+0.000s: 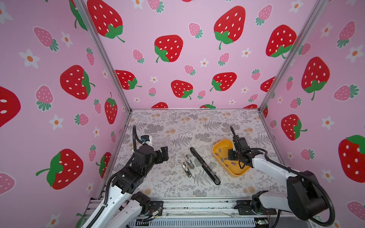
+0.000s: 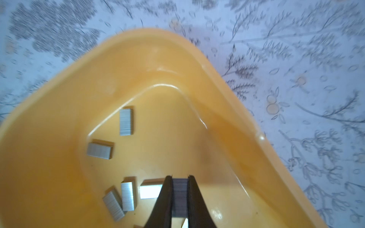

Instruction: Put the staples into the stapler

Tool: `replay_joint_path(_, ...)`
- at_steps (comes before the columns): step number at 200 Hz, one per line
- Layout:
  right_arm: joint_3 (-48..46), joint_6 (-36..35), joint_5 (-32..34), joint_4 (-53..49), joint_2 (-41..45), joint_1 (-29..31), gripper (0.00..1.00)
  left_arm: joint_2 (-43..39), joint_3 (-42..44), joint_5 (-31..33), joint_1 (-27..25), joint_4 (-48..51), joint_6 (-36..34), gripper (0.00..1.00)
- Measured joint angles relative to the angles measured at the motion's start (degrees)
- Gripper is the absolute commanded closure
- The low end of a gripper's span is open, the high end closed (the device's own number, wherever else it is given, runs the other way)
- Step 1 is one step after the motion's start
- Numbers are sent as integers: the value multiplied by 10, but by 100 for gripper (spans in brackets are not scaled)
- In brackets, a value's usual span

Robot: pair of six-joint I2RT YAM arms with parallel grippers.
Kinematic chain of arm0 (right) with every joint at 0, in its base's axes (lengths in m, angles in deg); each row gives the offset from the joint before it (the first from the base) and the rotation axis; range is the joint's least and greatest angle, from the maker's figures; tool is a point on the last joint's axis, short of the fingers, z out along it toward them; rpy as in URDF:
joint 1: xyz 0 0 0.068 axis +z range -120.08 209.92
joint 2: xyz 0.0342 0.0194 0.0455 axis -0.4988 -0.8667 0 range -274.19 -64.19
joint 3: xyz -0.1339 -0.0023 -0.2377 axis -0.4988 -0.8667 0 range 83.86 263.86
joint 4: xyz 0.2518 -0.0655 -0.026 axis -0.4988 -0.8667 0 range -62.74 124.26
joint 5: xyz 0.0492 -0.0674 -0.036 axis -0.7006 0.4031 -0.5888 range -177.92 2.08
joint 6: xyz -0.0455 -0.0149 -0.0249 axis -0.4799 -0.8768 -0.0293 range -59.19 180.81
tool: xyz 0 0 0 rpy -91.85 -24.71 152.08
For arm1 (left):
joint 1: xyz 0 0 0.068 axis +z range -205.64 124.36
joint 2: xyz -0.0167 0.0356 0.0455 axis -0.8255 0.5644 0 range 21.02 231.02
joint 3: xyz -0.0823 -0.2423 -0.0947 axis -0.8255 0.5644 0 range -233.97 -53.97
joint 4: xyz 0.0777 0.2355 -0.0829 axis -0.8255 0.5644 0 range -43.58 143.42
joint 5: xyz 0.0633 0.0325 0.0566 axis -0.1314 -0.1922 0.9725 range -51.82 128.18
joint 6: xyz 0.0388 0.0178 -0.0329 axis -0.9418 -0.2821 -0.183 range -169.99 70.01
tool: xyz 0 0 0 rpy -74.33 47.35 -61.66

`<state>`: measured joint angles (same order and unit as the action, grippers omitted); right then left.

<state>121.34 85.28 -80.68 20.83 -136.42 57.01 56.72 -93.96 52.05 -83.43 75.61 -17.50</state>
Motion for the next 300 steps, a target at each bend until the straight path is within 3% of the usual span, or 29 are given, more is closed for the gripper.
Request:
replay_joint_path(40,43,12,10,-31,81,54,88,-24,121,33,18,-128,30,1)
replay_joint_path(95,54,65,54,-20,151,253,91,-4,219,17,71,-252,30,1)
replay_joint_path(121,30,85,72,32,136,345,92,-17,248,-5,91,-308,63,1)
replay_joint_path(165,29,103,117,116,22,477,91,7,286,-36,106,-342,81,1)
replay_joint_path(204,29,105,121,217,-96,510,92,71,283,-71,115,-384,79,1)
replay_joint_path(237,56,105,134,237,-190,522,92,130,265,-105,116,-398,68,1)
replay_joint_path(300,88,104,168,251,-221,526,90,162,250,-135,117,-425,60,1)
